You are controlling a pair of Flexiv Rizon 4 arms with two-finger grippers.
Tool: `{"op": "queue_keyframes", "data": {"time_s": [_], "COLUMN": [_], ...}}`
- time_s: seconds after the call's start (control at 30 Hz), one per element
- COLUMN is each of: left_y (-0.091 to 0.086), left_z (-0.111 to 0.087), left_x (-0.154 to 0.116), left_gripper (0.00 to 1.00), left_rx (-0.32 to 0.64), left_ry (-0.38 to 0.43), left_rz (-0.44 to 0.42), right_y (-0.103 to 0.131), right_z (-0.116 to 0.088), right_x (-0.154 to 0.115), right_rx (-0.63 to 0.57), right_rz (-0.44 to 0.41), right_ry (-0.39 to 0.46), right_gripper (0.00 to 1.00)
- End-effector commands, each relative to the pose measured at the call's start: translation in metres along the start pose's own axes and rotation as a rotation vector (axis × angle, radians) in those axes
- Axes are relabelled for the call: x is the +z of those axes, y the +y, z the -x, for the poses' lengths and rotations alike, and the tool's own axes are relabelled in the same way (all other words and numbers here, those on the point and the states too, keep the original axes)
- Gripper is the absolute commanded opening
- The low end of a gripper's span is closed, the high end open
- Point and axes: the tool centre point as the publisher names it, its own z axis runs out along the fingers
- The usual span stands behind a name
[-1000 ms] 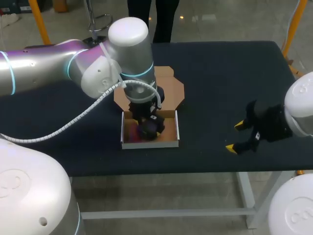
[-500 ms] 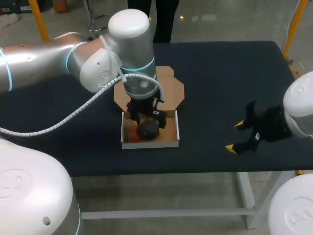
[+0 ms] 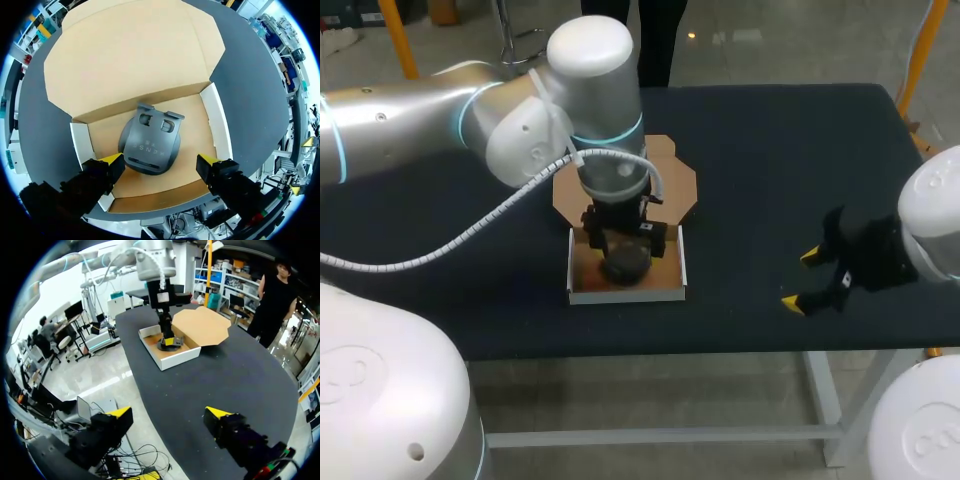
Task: Assemble the packaging by folding the flat box into shape, placing the metal phone stand inside, and closing the box properly
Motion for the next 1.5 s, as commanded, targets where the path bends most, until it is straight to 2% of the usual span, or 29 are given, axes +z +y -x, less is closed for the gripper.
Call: {"op": "queue_keyframes", "data": {"time_s": [0.03, 0.27, 0.93, 0.97, 1.17, 1.4, 1.5], "left_y": [0.005, 0.005, 0.005, 0.005, 0.013, 0.015, 0.021], "left_z": [-0.004, 0.000, 0.000, 0.003, 0.010, 0.010, 0.008], "left_x": [-0.001, -0.001, -0.001, -0.002, 0.002, 0.009, 0.011], "left_gripper": [1.00, 1.00, 1.00, 1.00, 1.00, 1.00, 1.00], "left_rx": [-0.015, -0.034, -0.034, -0.066, -0.108, -0.142, -0.159], "left_ry": [-0.014, -0.019, -0.019, -0.008, -0.019, -0.019, -0.042], "left_rz": [-0.010, 0.040, 0.040, 0.037, 0.017, 0.010, 0.009], "right_y": [0.001, 0.001, 0.001, 0.001, 0.001, 0.001, 0.001], "right_z": [-0.007, -0.007, -0.007, -0.007, -0.007, -0.007, -0.007], "right_x": [0.000, 0.000, 0.000, 0.000, 0.000, 0.000, 0.000], "right_rx": [-0.002, -0.002, -0.002, -0.002, -0.002, -0.002, -0.002], "right_rz": [-0.006, -0.006, -0.006, -0.006, -0.006, -0.006, -0.006], "right_ry": [-0.046, -0.046, -0.046, -0.046, -0.046, -0.046, -0.046], "right_gripper": [1.00, 1.00, 1.00, 1.00, 1.00, 1.00, 1.00]}}
